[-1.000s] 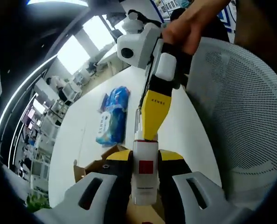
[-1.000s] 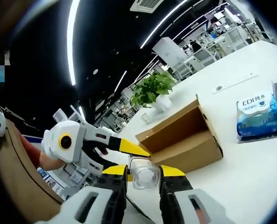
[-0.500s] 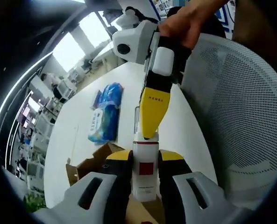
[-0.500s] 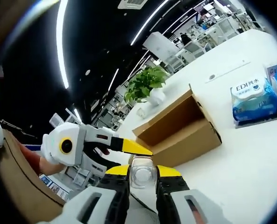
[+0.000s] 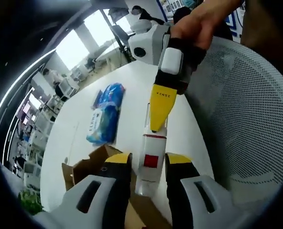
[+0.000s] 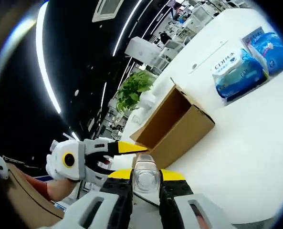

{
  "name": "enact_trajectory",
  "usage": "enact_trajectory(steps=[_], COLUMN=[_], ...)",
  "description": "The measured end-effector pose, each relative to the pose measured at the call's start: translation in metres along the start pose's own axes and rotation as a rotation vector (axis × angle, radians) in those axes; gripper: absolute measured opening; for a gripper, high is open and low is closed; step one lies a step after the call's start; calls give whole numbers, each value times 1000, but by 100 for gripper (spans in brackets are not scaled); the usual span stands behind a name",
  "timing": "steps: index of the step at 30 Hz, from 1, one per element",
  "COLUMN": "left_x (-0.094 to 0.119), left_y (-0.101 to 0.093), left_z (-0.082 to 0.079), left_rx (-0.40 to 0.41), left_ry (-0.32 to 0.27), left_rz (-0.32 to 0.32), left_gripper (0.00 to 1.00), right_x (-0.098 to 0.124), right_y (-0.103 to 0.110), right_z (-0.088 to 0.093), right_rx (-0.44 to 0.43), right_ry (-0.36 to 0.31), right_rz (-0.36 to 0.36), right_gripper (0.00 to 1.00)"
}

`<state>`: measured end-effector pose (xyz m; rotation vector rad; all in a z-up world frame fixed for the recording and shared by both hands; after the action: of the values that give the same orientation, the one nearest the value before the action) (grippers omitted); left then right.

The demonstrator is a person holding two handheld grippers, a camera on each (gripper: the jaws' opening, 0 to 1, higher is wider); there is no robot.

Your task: Operate the shoe box by opening the lid, removing the specified soft item, and placing it in the target area until the item is outside and the box remains undamaged.

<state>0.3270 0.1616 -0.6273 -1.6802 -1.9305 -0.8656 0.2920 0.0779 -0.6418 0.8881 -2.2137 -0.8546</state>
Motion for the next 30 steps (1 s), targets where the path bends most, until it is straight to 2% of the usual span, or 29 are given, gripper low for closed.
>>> enact_trajectory(steps=[2,5,8,16,19,21,23,30], left_x=[4,13,18,35,39,42,44,50], left_y=[1,4,8,19,20,22,21,18], left_z=[1,5,11,29,36,42,45,53], left_rx=[42,147,219,531,618,683,759,847], left_ry=[-13,-36,-53,-132,-154,-167,-185,-213], left_rz=[-16,-55,-103,-205,-233,-266,-269,-308], left_gripper=[32,32,33,37,39,44,51,51], right_x=[4,13,20,36,45,50,56,70], right_y=[-2,-9,-15,-27,-33,-36,-40,-48], right_z=[-2,-9,-14,-25,-33,-40,-47,-73], right_rx=[-9,-39,-37,-68,-69,-66,-59,-23], right_ry=[-9,-39,-42,-45,-47,-48,-47,-39], right_rz=[3,4,6,18,26,32,39,74], right_gripper=[15,15,15,15,15,15,15,15])
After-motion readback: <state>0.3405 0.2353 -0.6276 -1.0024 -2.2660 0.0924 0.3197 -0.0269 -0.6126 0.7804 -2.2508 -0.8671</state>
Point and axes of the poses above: the point that each gripper's makers call its tool centre point, and the gripper's own axes: x roughly backward along the fingers, y roughly to its left, z roughly out of its underside, the point moved 4 cm from there along x, roughly backward along the fingers, and after that the axes turned 15 degrees about x, right-handed, at the moved point
